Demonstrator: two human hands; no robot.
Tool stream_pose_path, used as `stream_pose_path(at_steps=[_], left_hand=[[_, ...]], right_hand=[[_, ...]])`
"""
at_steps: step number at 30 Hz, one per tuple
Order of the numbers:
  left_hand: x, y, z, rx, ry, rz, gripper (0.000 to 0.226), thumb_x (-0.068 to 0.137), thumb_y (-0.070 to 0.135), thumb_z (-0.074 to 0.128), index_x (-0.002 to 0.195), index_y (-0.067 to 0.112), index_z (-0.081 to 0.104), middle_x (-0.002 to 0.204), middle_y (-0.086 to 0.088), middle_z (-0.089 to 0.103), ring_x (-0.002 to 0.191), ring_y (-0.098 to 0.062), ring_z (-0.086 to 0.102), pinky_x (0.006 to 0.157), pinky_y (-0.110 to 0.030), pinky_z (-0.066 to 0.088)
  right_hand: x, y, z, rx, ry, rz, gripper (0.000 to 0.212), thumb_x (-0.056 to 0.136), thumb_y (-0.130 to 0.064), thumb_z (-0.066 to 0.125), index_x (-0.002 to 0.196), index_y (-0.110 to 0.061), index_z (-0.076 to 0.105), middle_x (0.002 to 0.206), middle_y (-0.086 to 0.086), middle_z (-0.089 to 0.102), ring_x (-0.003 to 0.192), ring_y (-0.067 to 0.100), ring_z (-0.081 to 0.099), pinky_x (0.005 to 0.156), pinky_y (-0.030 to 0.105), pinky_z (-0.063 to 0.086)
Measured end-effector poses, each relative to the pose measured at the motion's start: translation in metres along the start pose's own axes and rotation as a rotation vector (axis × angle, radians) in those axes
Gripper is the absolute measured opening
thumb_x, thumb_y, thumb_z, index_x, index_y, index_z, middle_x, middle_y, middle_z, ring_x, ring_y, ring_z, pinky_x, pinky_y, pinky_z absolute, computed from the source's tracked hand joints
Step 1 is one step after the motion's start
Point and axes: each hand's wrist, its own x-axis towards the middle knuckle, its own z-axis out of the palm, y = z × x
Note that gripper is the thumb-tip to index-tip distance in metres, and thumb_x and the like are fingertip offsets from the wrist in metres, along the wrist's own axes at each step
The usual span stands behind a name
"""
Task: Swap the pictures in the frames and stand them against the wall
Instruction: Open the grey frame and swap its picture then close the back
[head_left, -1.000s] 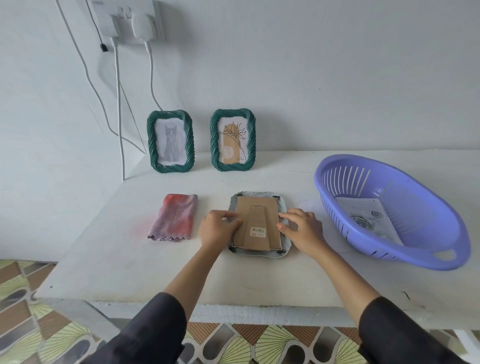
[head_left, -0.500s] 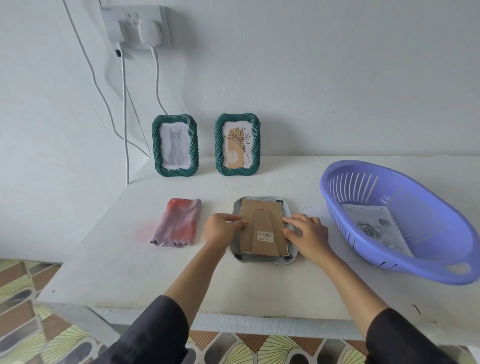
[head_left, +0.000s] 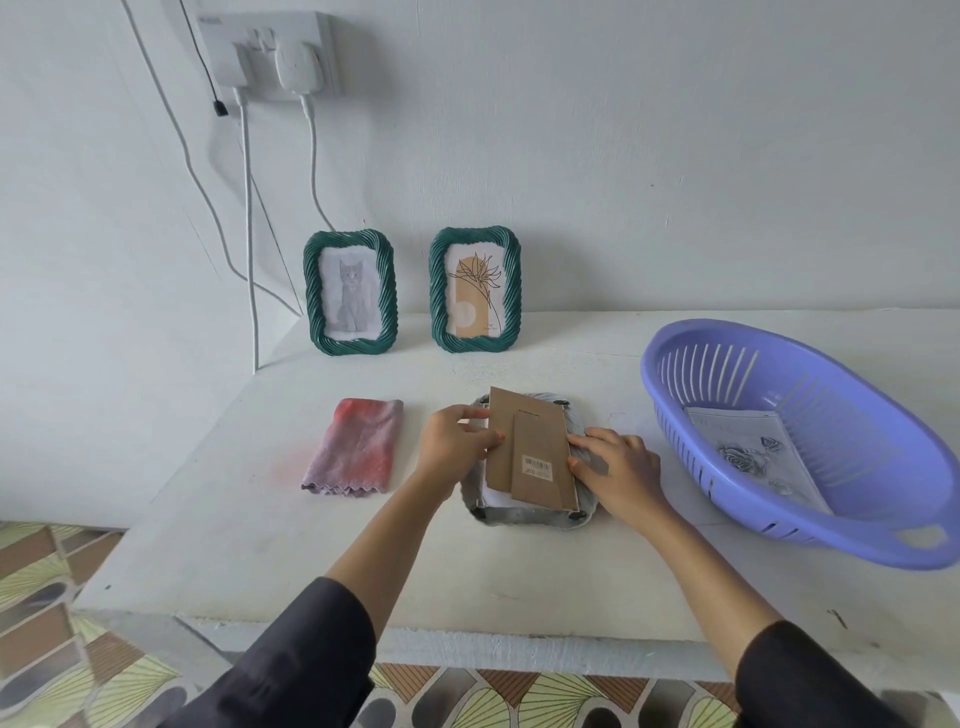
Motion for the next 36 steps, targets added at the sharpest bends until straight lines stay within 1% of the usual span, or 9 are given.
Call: stream_pose_path(at_steps=[2, 5, 9, 17, 23, 26, 30, 32, 36], left_hand=[[-0.001, 0.001, -0.002, 0.000, -0.040, -0.005, 0.035, 0.079, -0.003, 0.065, 0.113, 0.004, 0.060, 0.069, -0.003, 0.063, 0.057, -0.010, 0.060, 0.055, -0.019, 0.048], [-0.002, 0.001, -0.002, 0.010, -0.066, -0.010, 0.036, 0.082, -0.006, 0.061, 0.116, 0.004, 0.058, 0.063, -0.002, 0.059, 0.038, 0.004, 0.053, 0.040, -0.009, 0.039], [-0.001, 0.001, -0.003, -0.003, -0.075, -0.029, 0.037, 0.084, -0.008, 0.057, 0.119, 0.000, 0.058, 0.054, 0.001, 0.055, 0.033, 0.004, 0.048, 0.036, -0.009, 0.035], [-0.001, 0.010, -0.014, -0.052, -0.067, -0.017, 0.037, 0.090, -0.008, 0.044, 0.124, 0.002, 0.055, 0.073, -0.003, 0.056, 0.059, -0.011, 0.051, 0.040, -0.012, 0.044], [0.009, 0.007, -0.052, -0.092, 0.143, -0.001, 0.034, 0.090, -0.004, 0.045, 0.119, 0.006, 0.059, 0.090, -0.010, 0.062, 0.061, -0.012, 0.055, 0.045, -0.014, 0.047], [0.016, -0.003, -0.070, -0.001, 0.267, -0.029, 0.033, 0.090, -0.002, 0.043, 0.116, 0.008, 0.060, 0.086, -0.007, 0.064, 0.062, -0.014, 0.054, 0.047, -0.016, 0.047], [0.017, -0.010, -0.074, 0.184, 0.275, -0.051, 0.041, 0.090, 0.000, 0.038, 0.125, 0.011, 0.058, 0.118, -0.012, 0.062, 0.079, -0.023, 0.055, 0.054, -0.021, 0.042], [0.014, -0.011, -0.073, 0.227, 0.287, -0.041, 0.044, 0.090, 0.000, 0.034, 0.126, 0.011, 0.057, 0.118, -0.012, 0.060, 0.079, -0.024, 0.054, 0.053, -0.022, 0.045], [0.010, -0.013, -0.071, 0.274, 0.274, -0.025, 0.039, 0.093, 0.000, 0.036, 0.126, 0.007, 0.056, 0.115, -0.004, 0.056, 0.093, -0.027, 0.056, 0.067, -0.029, 0.050]], right_hand=[[0.001, 0.000, 0.000, -0.004, -0.001, 0.001, 0.036, 0.091, -0.038, 0.051, 0.127, -0.034, 0.053, 0.139, -0.010, 0.045, 0.128, 0.018, 0.035, 0.104, 0.032, 0.021], [0.001, 0.001, 0.001, -0.007, -0.003, 0.004, 0.036, 0.091, -0.038, 0.051, 0.127, -0.035, 0.053, 0.140, -0.010, 0.045, 0.128, 0.018, 0.035, 0.104, 0.032, 0.020], [0.000, 0.001, 0.001, -0.013, -0.001, 0.002, 0.036, 0.092, -0.039, 0.049, 0.128, -0.036, 0.052, 0.139, -0.011, 0.045, 0.128, 0.018, 0.035, 0.104, 0.032, 0.020], [-0.001, 0.001, 0.001, 0.015, -0.005, -0.015, 0.035, 0.090, -0.043, 0.051, 0.126, -0.044, 0.051, 0.138, -0.011, 0.046, 0.126, 0.017, 0.036, 0.104, 0.032, 0.021], [-0.003, 0.000, 0.001, 0.017, -0.006, -0.022, 0.033, 0.087, -0.044, 0.056, 0.120, -0.044, 0.056, 0.136, -0.011, 0.047, 0.125, 0.016, 0.037, 0.104, 0.032, 0.021], [-0.002, 0.000, 0.001, 0.024, -0.003, -0.024, 0.033, 0.087, -0.043, 0.056, 0.120, -0.043, 0.056, 0.136, -0.011, 0.047, 0.125, 0.016, 0.037, 0.104, 0.032, 0.021], [-0.003, 0.001, 0.001, 0.035, 0.006, -0.019, 0.033, 0.087, -0.043, 0.057, 0.120, -0.044, 0.057, 0.136, -0.010, 0.047, 0.126, 0.016, 0.037, 0.104, 0.031, 0.021], [-0.003, 0.001, 0.001, 0.032, 0.006, -0.018, 0.033, 0.087, -0.043, 0.057, 0.120, -0.043, 0.057, 0.137, -0.010, 0.047, 0.126, 0.016, 0.036, 0.104, 0.031, 0.020], [-0.002, 0.000, 0.002, 0.023, 0.002, -0.018, 0.034, 0.087, -0.043, 0.056, 0.121, -0.044, 0.056, 0.137, -0.010, 0.046, 0.126, 0.016, 0.036, 0.104, 0.031, 0.020]])
